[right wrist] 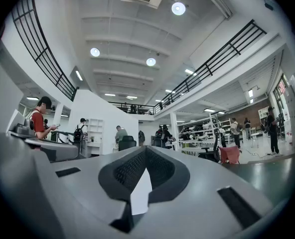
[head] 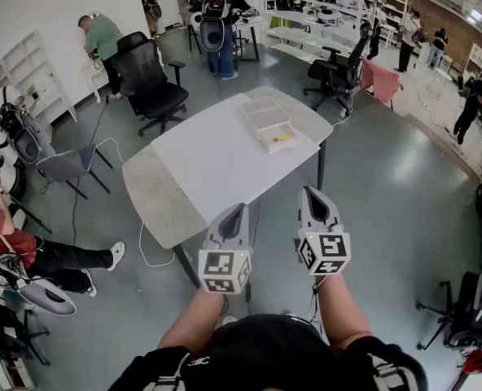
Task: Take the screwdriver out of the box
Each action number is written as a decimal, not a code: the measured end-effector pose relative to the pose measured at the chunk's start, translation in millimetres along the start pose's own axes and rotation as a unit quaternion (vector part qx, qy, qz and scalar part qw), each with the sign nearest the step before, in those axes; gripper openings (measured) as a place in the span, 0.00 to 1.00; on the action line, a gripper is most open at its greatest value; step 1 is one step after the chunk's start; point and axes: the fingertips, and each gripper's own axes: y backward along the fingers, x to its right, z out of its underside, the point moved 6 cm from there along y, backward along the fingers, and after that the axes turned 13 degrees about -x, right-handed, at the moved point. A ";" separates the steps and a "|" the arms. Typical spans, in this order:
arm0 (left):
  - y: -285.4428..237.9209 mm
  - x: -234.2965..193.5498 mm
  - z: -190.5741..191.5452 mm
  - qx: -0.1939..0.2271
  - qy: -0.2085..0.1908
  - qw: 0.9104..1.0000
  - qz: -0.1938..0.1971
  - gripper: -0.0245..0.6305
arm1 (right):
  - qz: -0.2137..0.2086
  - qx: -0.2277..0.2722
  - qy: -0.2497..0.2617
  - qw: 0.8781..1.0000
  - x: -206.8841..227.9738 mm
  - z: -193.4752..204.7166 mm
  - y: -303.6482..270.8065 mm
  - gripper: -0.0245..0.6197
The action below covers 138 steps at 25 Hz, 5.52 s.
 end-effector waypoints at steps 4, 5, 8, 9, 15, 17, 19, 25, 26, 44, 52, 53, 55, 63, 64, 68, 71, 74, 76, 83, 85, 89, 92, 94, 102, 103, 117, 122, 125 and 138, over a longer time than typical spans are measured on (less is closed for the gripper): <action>0.1 1.6 -2.9 0.001 -0.001 1.000 -0.004 0.06 | 0.004 0.008 -0.013 1.000 4.2 -1.7 4.2 0.06; -0.2 2.0 -2.5 0.000 -0.001 1.000 -0.005 0.06 | 0.004 0.011 -0.015 1.000 5.4 -1.2 4.6 0.06; -2.3 5.2 -0.7 -0.003 -0.002 1.000 -0.010 0.06 | 0.001 0.016 -0.014 1.000 9.4 0.4 5.8 0.06; -3.5 7.4 -0.5 -0.003 -0.002 1.000 -0.012 0.06 | 0.000 0.017 -0.011 1.000 11.6 0.8 6.6 0.06; -13.7 32.9 -3.2 0.001 -0.004 1.000 -0.019 0.06 | -0.004 0.016 -0.004 1.000 37.1 2.8 14.8 0.06; -17.7 44.6 -3.1 0.002 -0.003 1.000 -0.020 0.06 | -0.007 0.015 -0.002 1.000 48.1 3.8 19.0 0.06; -22.8 57.5 -3.4 0.004 -0.003 1.000 -0.023 0.06 | -0.012 0.014 0.000 1.000 60.7 4.6 23.2 0.06; -35.1 96.6 -4.4 0.012 0.000 0.999 -0.040 0.06 | -0.030 0.011 0.004 0.999 98.8 10.9 36.7 0.06; -36.1 102.5 -4.2 0.013 0.001 0.999 -0.043 0.06 | -0.035 0.009 0.005 0.999 104.0 12.0 38.5 0.06; -93.1 108.9 -3.2 0.003 0.002 0.999 -0.054 0.06 | -0.046 0.001 0.022 0.999 143.6 19.4 2.8 0.06; -168.9 70.3 -11.1 0.011 0.010 0.999 -0.040 0.06 | -0.038 -0.002 0.038 0.999 165.1 14.5 -73.7 0.06; -180.1 63.4 -13.6 0.011 0.010 0.999 -0.040 0.06 | -0.038 -0.003 0.038 0.999 167.7 12.4 -86.2 0.06; -202.0 47.3 -19.9 0.009 0.011 0.999 -0.038 0.06 | -0.041 -0.006 0.039 0.998 170.1 7.5 -112.9 0.06; -277.6 -16.8 -44.8 0.002 0.017 0.999 -0.033 0.06 | -0.049 -0.010 0.053 0.997 169.6 -14.1 -211.2 0.06; -286.9 -24.8 -46.5 -0.001 0.018 0.999 -0.033 0.06 | -0.049 -0.013 0.053 0.997 170.4 -15.3 -223.5 0.06; -323.1 -56.9 -52.0 -0.011 0.022 0.999 -0.029 0.06 | -0.049 -0.023 0.045 0.997 173.7 -18.0 -272.5 0.06; -341.4 -83.3 -59.4 -0.013 0.022 0.999 -0.027 0.06 | -0.053 -0.030 0.038 0.997 168.8 -22.0 -306.6 0.06; -354.9 -109.9 -62.6 -0.012 0.025 0.999 -0.028 0.06 | -0.054 -0.038 0.037 0.997 162.3 -22.4 -338.3 0.06; -364.1 -129.5 -62.4 -0.014 0.028 0.999 -0.029 0.06 | -0.054 -0.044 0.039 0.997 156.9 -23.1 -359.8 0.06; -396.5 -173.8 -60.9 -0.033 0.045 0.998 -0.032 0.06 | -0.053 -0.063 0.051 0.995 152.8 -26.2 -408.7 0.06; -401.4 -177.1 -61.1 -0.035 0.046 0.998 -0.031 0.06 | -0.054 -0.070 0.052 0.995 155.3 -24.8 -416.3 0.06; -409.0 -181.5 -57.2 -0.041 0.046 0.997 -0.037 0.06 | -0.061 -0.072 0.053 0.994 159.5 -21.3 -427.6 0.06; -409.5 -184.0 -58.7 -0.040 0.047 0.997 -0.050 0.06 | -0.075 -0.069 0.059 0.993 160.8 -22.0 -435.0 0.06; -411.5 -183.1 -59.2 -0.042 0.048 0.996 -0.059 0.06 | -0.084 -0.068 0.064 0.992 163.8 -22.2 -439.3 0.06; -434.5 -172.2 -64.4 -0.041 0.053 0.992 -0.102 0.06 | -0.150 -0.063 0.100 0.982 184.9 -25.6 -462.6 0.06; -438.9 -168.6 -65.5 -0.040 0.054 0.992 -0.107 0.06 | -0.156 -0.066 0.106 0.980 190.3 -24.6 -466.1 0.06; -472.7 -155.0 -67.8 -0.042 0.070 0.981 -0.178 0.06 | -0.261 -0.174 0.285 0.906 221.7 22.0 -527.8 0.07; -470.6 -157.1 -63.9 -0.046 0.079 0.974 -0.205 0.06 | -0.311 -0.213 0.329 0.866 218.4 38.8 -543.0 0.19; -469.4 -156.4 -61.8 -0.050 0.085 0.970 -0.223 0.06 | -0.338 -0.236 0.353 0.840 217.9 52.0 -550.5 0.19; -442.7 -164.7 -42.8 -0.069 0.112 0.949 -0.286 0.06 | -0.411 -0.344 0.448 0.716 201.0 137.5 -582.4 0.21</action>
